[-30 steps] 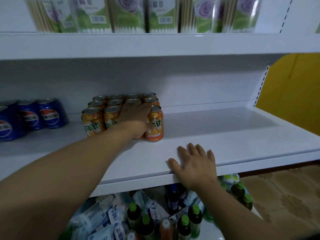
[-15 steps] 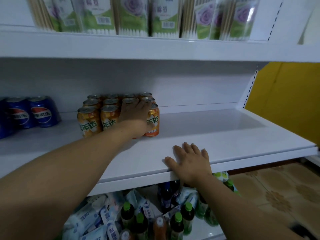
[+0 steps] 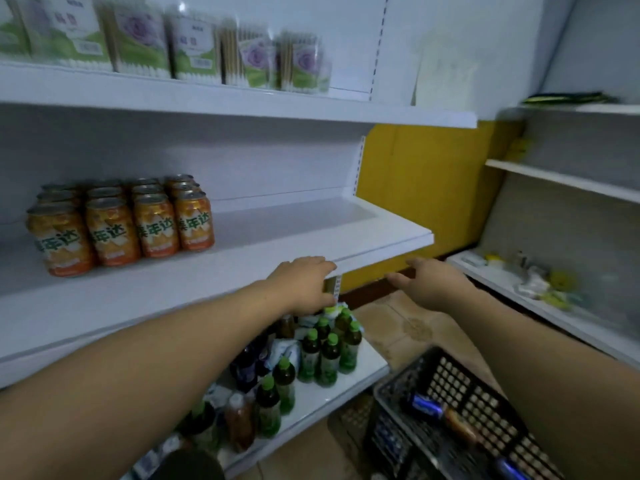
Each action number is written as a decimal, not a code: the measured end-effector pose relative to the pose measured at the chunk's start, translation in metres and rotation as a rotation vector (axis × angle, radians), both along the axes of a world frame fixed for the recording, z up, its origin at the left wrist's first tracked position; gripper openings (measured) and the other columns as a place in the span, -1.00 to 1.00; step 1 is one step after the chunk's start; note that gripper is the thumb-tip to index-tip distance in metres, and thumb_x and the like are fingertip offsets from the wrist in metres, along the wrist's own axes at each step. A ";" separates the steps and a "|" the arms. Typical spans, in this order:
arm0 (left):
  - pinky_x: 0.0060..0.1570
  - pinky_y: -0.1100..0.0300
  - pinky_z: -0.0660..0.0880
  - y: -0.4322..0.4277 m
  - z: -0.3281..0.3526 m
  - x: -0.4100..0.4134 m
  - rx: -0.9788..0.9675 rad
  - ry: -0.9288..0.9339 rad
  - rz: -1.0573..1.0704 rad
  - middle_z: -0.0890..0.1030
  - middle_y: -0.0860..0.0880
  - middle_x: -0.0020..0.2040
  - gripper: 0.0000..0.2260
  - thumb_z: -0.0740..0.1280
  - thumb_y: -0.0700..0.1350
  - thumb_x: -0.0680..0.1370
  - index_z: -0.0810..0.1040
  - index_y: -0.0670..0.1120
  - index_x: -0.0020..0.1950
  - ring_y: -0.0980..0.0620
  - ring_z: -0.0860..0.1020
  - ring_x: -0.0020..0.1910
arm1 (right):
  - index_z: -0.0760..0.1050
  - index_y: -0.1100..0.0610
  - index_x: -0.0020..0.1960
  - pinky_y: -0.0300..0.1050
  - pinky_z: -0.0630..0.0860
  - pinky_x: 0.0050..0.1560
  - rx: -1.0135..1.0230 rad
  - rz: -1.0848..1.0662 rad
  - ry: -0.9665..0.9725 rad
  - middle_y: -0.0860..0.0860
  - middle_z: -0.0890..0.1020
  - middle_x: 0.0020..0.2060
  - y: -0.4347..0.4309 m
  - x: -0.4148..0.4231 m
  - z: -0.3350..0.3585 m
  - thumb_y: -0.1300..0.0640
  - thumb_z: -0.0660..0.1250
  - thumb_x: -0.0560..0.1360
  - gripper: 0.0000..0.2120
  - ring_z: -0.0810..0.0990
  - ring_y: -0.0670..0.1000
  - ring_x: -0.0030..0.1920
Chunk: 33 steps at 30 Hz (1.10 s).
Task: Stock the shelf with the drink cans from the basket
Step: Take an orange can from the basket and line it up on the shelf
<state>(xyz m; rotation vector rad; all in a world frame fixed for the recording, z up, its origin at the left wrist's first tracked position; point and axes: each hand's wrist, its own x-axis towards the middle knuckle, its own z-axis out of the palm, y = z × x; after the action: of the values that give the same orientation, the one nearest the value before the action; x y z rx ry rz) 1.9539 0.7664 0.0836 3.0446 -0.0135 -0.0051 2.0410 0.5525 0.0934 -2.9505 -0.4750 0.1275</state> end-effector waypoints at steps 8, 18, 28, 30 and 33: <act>0.35 -0.05 0.32 -0.156 -0.035 -0.009 -0.030 0.130 -0.394 0.26 -0.05 0.50 -0.33 0.29 0.21 0.51 0.17 -0.01 0.53 -0.08 0.27 0.44 | 0.22 0.07 0.51 0.03 0.39 0.28 0.005 -0.346 -0.019 0.09 0.38 0.44 -0.146 -0.071 0.007 -0.32 0.11 0.54 -0.32 0.39 0.13 0.38; 0.40 0.03 0.28 -0.222 -0.090 -0.003 -0.206 0.296 -0.646 0.24 0.00 0.50 -0.37 0.31 0.14 0.53 0.18 0.00 0.52 -0.01 0.24 0.46 | 0.12 0.11 0.56 -0.01 0.30 0.36 0.006 -0.629 0.123 0.09 0.27 0.50 -0.204 -0.097 -0.048 -0.30 0.11 0.57 -0.29 0.29 0.13 0.46; 0.38 0.01 0.30 -0.257 -0.204 0.090 -0.141 0.549 -0.627 0.22 -0.03 0.51 -0.37 0.30 0.13 0.54 0.16 -0.02 0.53 -0.04 0.26 0.45 | 0.09 0.10 0.56 -0.05 0.35 0.31 0.086 -0.688 0.413 0.09 0.26 0.50 -0.263 -0.038 -0.181 -0.25 0.13 0.58 -0.31 0.32 0.14 0.43; 0.34 0.02 0.34 -0.264 -0.232 0.113 -0.144 0.588 -0.586 0.28 -0.04 0.47 -0.39 0.32 0.12 0.53 0.22 -0.03 0.50 -0.05 0.32 0.40 | 0.09 0.13 0.56 -0.07 0.35 0.30 0.072 -0.678 0.457 0.10 0.27 0.50 -0.276 -0.020 -0.211 -0.24 0.11 0.59 -0.31 0.32 0.13 0.43; 0.33 0.07 0.33 -0.278 -0.276 0.151 -0.168 0.640 -0.527 0.29 -0.04 0.47 -0.41 0.32 0.11 0.53 0.23 -0.02 0.50 -0.05 0.33 0.39 | 0.07 0.14 0.56 -0.07 0.34 0.30 0.081 -0.675 0.524 0.11 0.25 0.51 -0.292 0.011 -0.255 -0.24 0.08 0.61 -0.32 0.32 0.14 0.43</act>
<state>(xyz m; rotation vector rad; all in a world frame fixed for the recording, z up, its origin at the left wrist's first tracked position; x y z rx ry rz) 2.1046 0.4883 -0.1920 2.6355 -0.7116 -0.9429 2.0522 0.2602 -0.1615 -2.6624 0.5583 0.7363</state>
